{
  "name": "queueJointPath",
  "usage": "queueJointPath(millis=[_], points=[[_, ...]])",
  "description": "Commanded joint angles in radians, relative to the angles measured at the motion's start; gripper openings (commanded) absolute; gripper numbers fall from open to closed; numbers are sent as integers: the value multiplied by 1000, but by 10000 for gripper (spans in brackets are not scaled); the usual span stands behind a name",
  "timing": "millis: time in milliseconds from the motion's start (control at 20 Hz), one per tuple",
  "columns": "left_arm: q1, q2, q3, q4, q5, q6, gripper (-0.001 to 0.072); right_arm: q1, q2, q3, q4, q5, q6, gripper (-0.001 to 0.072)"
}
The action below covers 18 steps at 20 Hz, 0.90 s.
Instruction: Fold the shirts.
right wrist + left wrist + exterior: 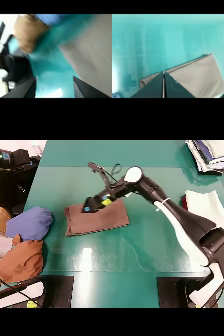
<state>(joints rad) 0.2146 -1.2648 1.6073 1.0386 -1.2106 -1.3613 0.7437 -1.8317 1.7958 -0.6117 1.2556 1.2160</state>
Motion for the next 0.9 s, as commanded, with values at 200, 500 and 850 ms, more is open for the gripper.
queueJointPath(millis=[200, 500, 850], points=[[20, 16, 0, -11, -30, 8, 22, -365, 210, -459, -159, -90, 121, 505], [20, 16, 0, -48, -23, 8, 21, -420, 102, -500, -40, -107, 97, 573], [13, 16, 0, -112, -22, 8, 21, -265, -160, -227, 103, -50, 96, 486]])
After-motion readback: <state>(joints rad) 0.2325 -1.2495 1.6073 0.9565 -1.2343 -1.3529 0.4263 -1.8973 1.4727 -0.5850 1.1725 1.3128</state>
